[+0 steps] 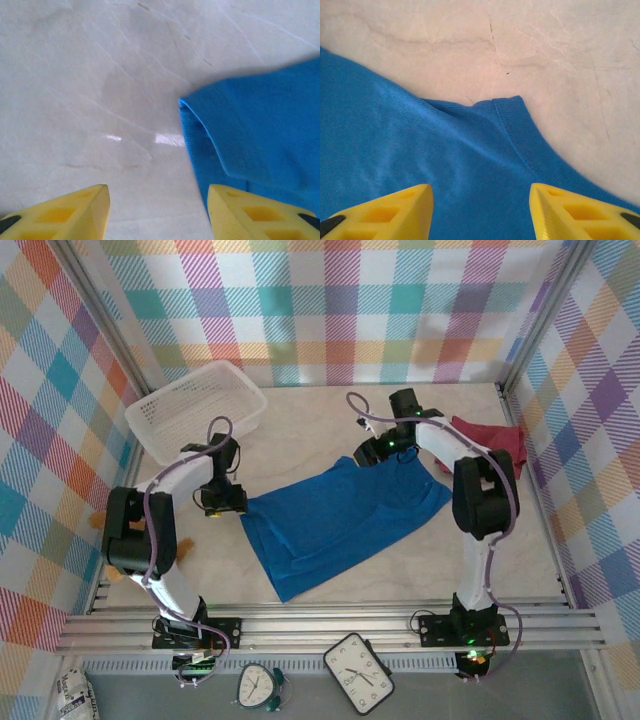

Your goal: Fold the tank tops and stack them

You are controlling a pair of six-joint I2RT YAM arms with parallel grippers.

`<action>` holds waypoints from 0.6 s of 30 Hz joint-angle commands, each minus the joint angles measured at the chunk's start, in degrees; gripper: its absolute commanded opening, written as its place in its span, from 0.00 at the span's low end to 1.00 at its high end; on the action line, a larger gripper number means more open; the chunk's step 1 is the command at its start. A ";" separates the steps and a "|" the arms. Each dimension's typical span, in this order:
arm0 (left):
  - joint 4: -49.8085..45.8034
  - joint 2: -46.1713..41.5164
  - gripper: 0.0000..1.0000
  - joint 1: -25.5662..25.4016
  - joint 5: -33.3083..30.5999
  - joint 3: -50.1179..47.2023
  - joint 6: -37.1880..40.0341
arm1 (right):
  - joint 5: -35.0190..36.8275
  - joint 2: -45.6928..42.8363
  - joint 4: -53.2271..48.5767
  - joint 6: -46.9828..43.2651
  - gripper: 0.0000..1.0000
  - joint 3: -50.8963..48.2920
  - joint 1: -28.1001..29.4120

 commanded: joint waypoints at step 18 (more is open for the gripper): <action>0.58 9.24 0.51 3.28 4.64 9.29 5.32 | 9.94 23.26 -15.56 -17.55 0.52 28.00 5.76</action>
